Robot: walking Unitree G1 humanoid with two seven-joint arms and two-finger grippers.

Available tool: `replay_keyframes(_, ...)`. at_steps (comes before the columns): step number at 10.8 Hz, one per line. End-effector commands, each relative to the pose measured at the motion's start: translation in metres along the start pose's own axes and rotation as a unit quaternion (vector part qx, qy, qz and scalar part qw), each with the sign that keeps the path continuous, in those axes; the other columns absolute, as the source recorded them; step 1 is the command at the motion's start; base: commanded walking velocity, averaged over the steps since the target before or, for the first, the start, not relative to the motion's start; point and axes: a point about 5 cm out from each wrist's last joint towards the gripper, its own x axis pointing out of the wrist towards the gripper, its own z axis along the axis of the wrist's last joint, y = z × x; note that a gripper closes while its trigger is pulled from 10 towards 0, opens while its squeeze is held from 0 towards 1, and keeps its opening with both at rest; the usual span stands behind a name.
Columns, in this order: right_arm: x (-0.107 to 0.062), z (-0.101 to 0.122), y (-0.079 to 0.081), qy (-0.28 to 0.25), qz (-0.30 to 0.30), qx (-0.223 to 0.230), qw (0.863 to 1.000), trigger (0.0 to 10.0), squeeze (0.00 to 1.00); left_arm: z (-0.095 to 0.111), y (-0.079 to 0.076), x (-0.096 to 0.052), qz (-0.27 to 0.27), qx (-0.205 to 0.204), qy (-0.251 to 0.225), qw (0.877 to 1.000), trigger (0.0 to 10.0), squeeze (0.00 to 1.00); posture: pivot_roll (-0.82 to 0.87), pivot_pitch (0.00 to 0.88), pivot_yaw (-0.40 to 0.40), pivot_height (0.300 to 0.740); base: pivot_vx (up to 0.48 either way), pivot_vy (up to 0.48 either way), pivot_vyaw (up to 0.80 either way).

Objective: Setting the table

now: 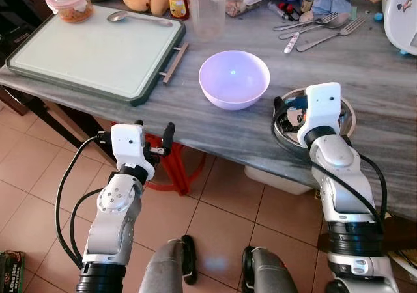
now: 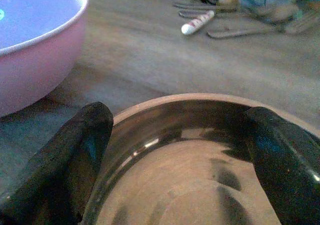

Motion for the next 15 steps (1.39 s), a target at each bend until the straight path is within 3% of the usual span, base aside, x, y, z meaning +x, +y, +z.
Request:
replay_keyframes(1,-0.003,-0.015,0.005,0.042,0.010,0.016,0.999,10.0,0.00,-0.001,0.003,-0.003,0.000,0.002,0.004,1.000,10.0,0.00,-0.02,0.202,0.072,0.740,0.000,0.000,0.00)
replay_keyframes(3,-0.004,-0.015,0.014,0.059,0.029,0.050,0.997,10.0,0.00,0.000,0.003,0.000,0.002,0.002,0.003,1.000,10.0,0.00,-0.02,0.202,0.072,0.740,0.000,0.000,0.00)
replay_keyframes(6,-0.003,-0.006,0.023,0.041,0.061,0.078,0.994,10.0,0.00,-0.001,0.004,-0.002,0.004,0.002,0.005,1.000,10.0,0.00,-0.01,0.194,0.071,0.740,0.000,0.000,0.00)
replay_keyframes(9,-0.004,0.000,0.028,0.021,0.078,0.079,0.994,10.0,0.00,-0.001,0.004,-0.001,0.006,0.002,0.003,1.000,10.0,0.00,-0.01,0.183,0.065,0.740,0.000,0.000,0.00)
replay_keyframes(14,-0.014,0.003,0.018,-0.008,0.069,0.090,0.994,10.0,0.00,0.000,0.005,0.002,0.013,-0.001,-0.006,1.000,10.0,0.00,-0.02,0.148,0.051,0.740,0.000,0.000,0.00)
replay_keyframes(15,-0.018,0.008,0.016,-0.033,0.061,0.083,0.994,10.0,0.00,0.000,0.005,0.003,0.015,-0.002,-0.007,1.000,10.0,0.00,-0.02,0.131,0.049,0.740,0.000,0.000,0.00)
